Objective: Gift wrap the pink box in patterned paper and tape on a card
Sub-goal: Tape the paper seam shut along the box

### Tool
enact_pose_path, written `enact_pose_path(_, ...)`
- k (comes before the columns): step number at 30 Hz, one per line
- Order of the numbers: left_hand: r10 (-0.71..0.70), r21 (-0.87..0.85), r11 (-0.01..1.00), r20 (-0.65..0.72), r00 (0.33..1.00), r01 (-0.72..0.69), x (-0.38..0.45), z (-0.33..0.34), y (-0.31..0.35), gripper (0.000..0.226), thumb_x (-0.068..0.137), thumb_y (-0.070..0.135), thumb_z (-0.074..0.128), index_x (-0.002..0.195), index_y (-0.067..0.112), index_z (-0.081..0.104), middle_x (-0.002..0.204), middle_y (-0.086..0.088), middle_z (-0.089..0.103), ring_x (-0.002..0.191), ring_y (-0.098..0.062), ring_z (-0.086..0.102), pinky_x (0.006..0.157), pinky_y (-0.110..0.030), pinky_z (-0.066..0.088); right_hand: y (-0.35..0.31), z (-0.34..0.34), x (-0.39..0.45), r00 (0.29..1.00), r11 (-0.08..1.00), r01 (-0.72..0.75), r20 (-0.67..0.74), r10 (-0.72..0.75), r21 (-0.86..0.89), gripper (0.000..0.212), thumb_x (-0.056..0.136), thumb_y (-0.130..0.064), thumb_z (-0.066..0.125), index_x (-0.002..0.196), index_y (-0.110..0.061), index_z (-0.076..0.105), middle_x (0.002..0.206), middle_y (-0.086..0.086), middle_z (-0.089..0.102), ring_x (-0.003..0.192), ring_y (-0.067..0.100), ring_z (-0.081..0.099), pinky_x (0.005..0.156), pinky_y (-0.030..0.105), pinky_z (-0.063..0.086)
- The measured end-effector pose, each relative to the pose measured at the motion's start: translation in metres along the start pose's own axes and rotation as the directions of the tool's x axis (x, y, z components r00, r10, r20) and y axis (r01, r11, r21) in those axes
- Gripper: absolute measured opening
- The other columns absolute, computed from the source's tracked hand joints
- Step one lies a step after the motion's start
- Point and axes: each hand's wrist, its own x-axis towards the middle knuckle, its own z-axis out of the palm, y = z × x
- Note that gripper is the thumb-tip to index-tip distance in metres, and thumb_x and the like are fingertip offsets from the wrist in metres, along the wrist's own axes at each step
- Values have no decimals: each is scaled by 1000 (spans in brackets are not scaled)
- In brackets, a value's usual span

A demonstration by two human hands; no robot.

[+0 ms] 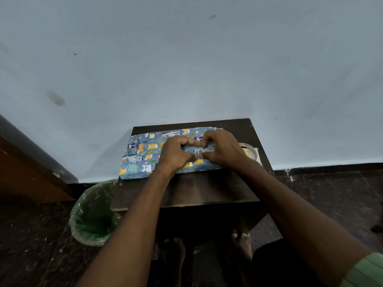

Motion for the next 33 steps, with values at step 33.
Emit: enact_pose_path(33,120,271,954,43,992,-127,10,-4,-15,44,75,27,96,117,35,82,131,2,63,126,-12,53,110,-28,33,9,3,0,996,991,40,83,-30,-129,24,86,-25,81,108,-33,83,119,-7,76,112,22,56,87,29,34)
